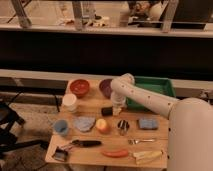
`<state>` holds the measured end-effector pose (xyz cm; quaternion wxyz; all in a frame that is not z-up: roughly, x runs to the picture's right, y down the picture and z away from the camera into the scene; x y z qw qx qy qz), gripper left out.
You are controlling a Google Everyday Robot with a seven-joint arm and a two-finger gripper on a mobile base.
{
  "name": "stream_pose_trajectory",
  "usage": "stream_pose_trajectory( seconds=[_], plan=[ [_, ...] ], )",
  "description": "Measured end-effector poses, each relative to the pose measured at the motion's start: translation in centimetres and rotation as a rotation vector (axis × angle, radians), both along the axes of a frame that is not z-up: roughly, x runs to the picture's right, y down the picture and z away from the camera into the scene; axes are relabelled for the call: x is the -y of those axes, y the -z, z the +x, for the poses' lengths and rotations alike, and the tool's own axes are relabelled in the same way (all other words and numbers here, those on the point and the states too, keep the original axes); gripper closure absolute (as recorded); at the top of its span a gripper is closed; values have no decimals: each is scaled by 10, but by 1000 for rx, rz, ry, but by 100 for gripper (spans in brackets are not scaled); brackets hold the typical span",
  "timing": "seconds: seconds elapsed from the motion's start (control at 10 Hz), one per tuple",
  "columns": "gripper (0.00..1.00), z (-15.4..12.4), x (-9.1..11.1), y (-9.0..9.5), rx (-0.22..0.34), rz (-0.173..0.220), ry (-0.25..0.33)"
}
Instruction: Place eraser in metal cup
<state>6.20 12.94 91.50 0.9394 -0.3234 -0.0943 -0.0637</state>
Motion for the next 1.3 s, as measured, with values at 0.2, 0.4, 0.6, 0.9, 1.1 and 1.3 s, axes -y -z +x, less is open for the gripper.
stream_pose_trajectory(
  seconds=[0.2,0.4,0.6,0.9,1.1,1.3],
  plan=[
    [77,2,-2,6,-3,3,-1],
    [77,5,7,21,-8,35,-21],
    [77,4,10,28,-7,56,-22],
    [77,4,14,36,-7,79,-29],
    [77,2,18,43,-5,99,-30],
    [77,3,22,50,-7,120,-33]
  ],
)
